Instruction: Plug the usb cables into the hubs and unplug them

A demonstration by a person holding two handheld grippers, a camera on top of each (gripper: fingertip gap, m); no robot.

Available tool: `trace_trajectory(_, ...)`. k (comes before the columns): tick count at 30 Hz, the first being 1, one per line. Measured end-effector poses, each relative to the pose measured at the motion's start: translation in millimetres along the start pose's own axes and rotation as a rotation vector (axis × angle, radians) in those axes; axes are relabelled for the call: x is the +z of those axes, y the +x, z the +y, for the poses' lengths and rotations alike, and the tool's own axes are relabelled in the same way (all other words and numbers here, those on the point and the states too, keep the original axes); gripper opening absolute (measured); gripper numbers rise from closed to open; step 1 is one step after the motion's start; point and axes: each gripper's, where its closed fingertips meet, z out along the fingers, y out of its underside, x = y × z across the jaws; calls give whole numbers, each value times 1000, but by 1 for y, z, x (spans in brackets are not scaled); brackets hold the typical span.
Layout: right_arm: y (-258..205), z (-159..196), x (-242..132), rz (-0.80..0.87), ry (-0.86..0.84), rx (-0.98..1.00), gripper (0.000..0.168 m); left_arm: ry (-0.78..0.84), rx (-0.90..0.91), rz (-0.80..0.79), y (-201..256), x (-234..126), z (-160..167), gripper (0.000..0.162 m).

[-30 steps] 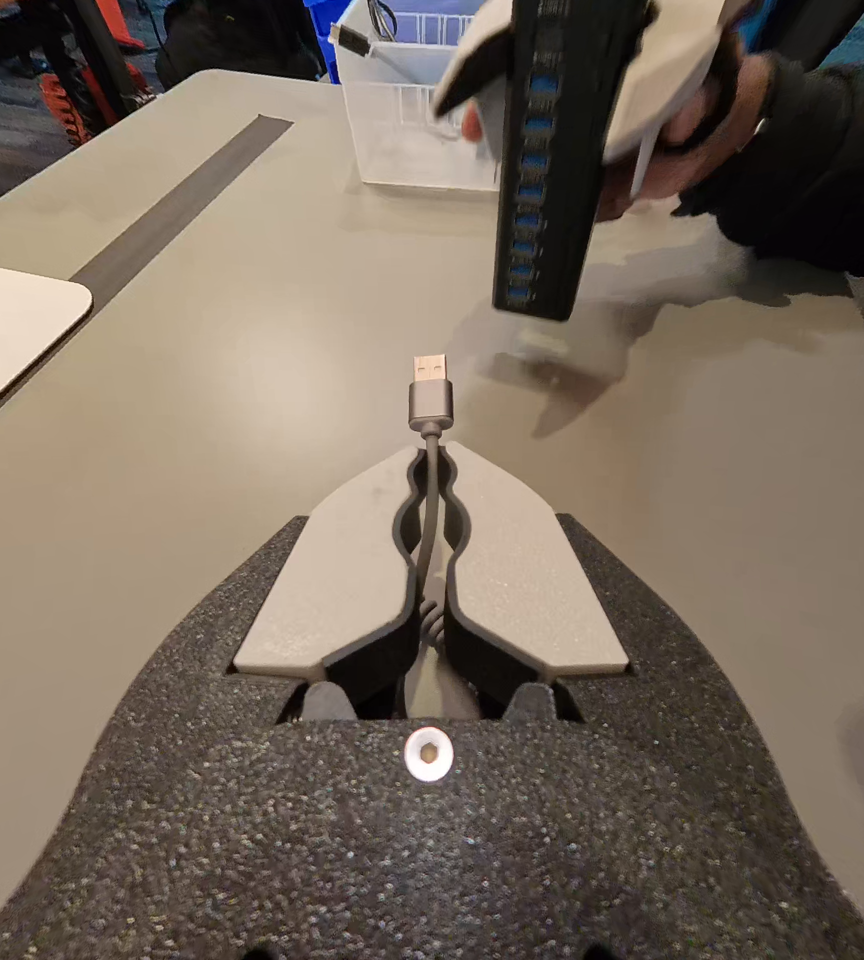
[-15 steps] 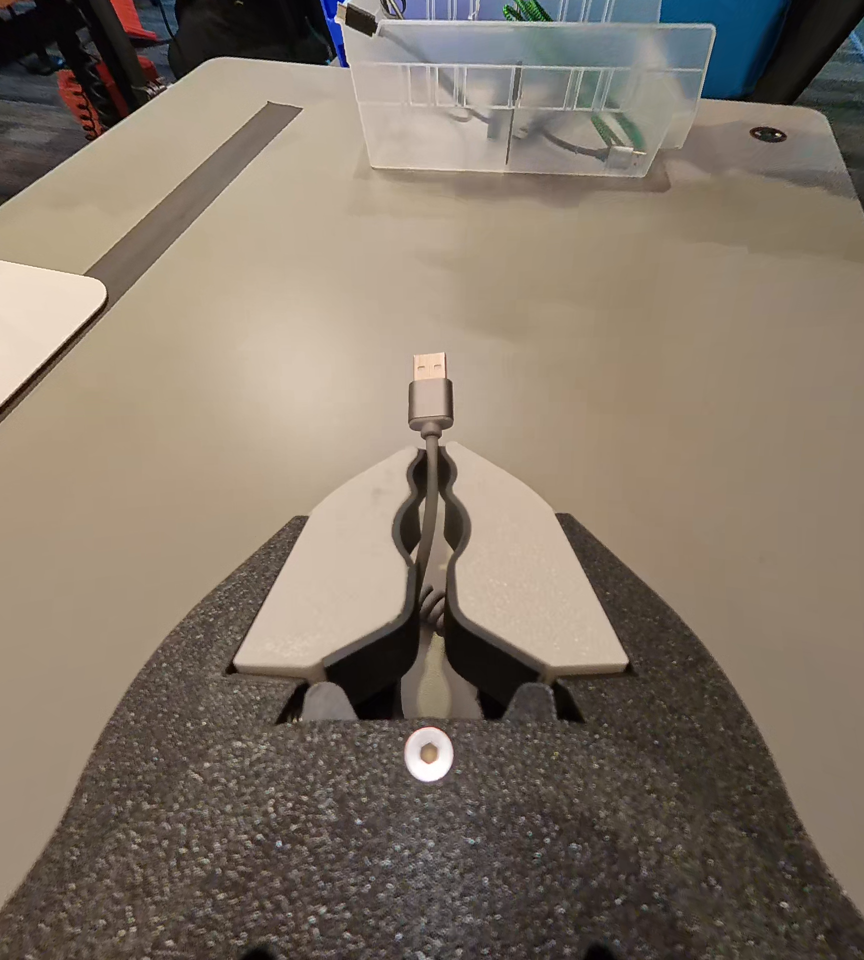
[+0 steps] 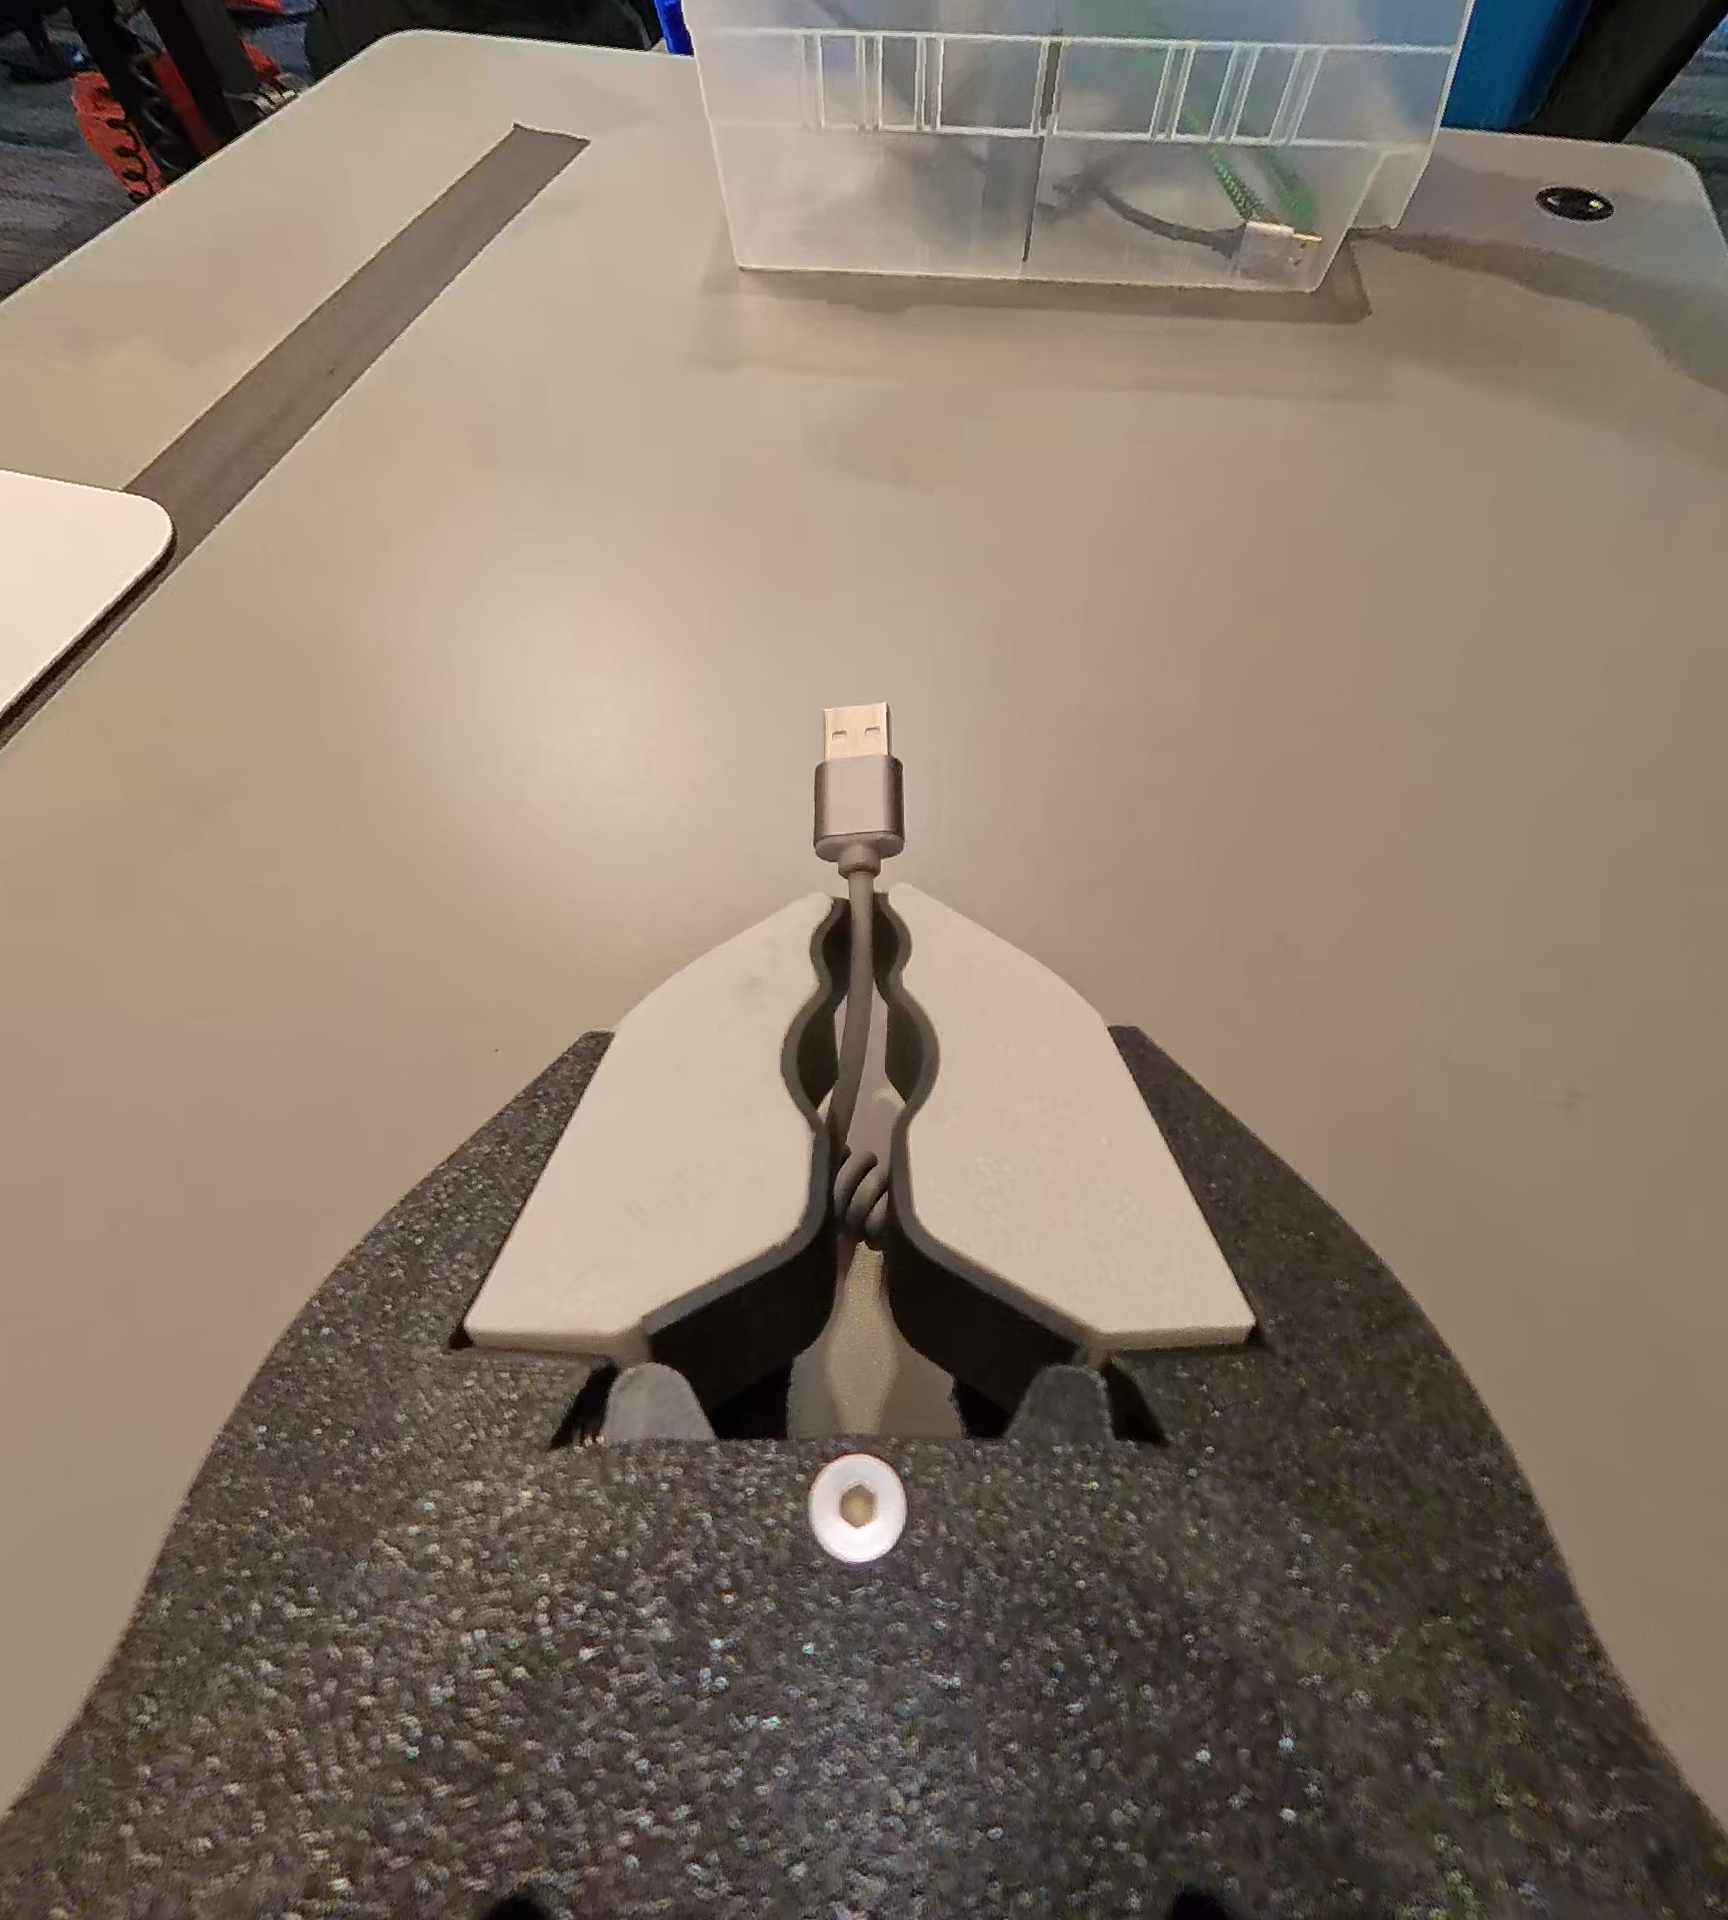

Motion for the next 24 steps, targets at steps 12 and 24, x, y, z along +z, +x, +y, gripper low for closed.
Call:
trace_trajectory(12,14,-3,-5,31,-113,-25,73,-3,-11,3,0,-2,0,3)
trace_trajectory(24,-1,-67,-89,219,141,94,73,8,-72,20,1,-1,-2,4)
